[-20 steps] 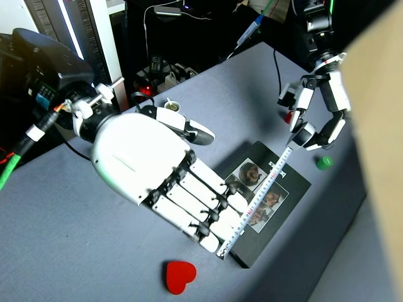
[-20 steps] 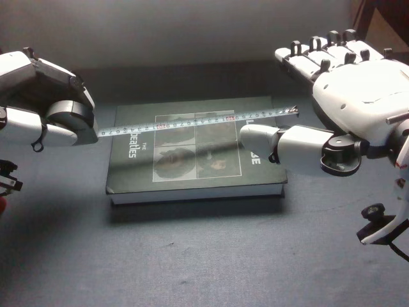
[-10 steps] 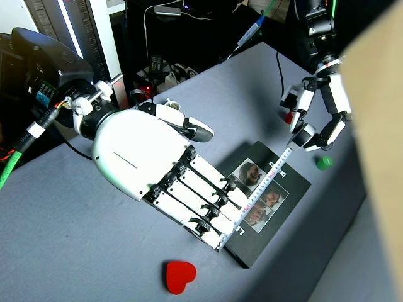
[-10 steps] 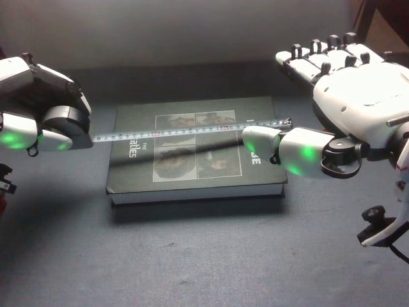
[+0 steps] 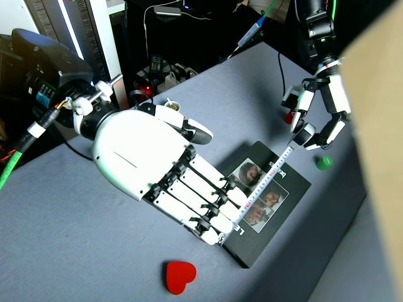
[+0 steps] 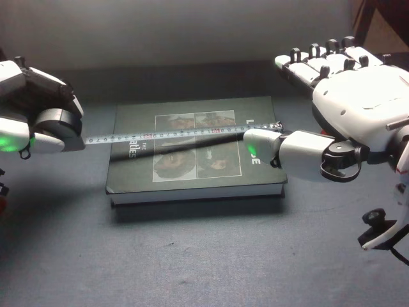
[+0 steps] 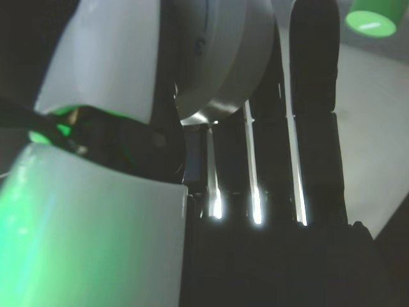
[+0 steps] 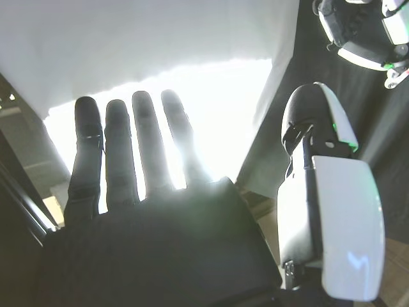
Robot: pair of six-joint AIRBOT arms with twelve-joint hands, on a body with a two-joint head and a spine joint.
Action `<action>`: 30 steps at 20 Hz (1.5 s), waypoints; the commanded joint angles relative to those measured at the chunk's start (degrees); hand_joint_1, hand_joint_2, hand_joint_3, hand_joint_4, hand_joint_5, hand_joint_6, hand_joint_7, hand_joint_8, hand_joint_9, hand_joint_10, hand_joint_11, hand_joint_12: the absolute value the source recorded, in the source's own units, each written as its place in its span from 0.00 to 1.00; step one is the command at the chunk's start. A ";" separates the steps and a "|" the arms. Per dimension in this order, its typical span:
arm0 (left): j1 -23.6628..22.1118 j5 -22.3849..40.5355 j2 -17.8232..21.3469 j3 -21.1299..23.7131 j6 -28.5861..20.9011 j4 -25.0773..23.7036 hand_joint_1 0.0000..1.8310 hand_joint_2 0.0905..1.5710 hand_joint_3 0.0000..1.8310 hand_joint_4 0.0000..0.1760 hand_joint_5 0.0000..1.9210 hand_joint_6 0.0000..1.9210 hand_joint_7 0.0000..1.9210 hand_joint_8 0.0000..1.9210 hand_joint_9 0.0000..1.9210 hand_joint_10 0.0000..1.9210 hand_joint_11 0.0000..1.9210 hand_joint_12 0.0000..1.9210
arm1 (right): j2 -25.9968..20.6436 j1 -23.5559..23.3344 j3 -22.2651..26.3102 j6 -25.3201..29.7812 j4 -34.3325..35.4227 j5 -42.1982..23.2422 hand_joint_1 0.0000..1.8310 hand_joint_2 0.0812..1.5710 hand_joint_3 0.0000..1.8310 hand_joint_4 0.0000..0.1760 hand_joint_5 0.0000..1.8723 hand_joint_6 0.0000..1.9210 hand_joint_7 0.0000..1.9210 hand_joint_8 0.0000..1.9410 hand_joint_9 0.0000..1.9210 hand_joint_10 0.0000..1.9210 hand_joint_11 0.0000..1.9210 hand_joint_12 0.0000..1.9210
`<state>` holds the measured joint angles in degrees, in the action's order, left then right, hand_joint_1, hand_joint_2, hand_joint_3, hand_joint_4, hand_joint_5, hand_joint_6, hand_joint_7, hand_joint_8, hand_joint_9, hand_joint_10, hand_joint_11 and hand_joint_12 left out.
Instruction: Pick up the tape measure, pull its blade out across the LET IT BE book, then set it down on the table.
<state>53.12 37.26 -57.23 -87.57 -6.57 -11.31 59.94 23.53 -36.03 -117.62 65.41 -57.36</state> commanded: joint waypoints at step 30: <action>4.10 8.79 -0.61 0.08 -2.75 4.36 0.76 0.67 0.00 0.00 0.48 0.51 0.61 0.29 0.54 0.56 0.49 0.49 | -6.49 7.11 9.21 2.02 -9.96 2.49 0.04 0.68 0.00 0.00 0.09 0.00 0.08 0.00 0.06 0.00 0.00 0.31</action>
<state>57.43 39.90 -57.78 -87.31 -8.49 -9.58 53.49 31.07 -27.16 -115.94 59.42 -50.68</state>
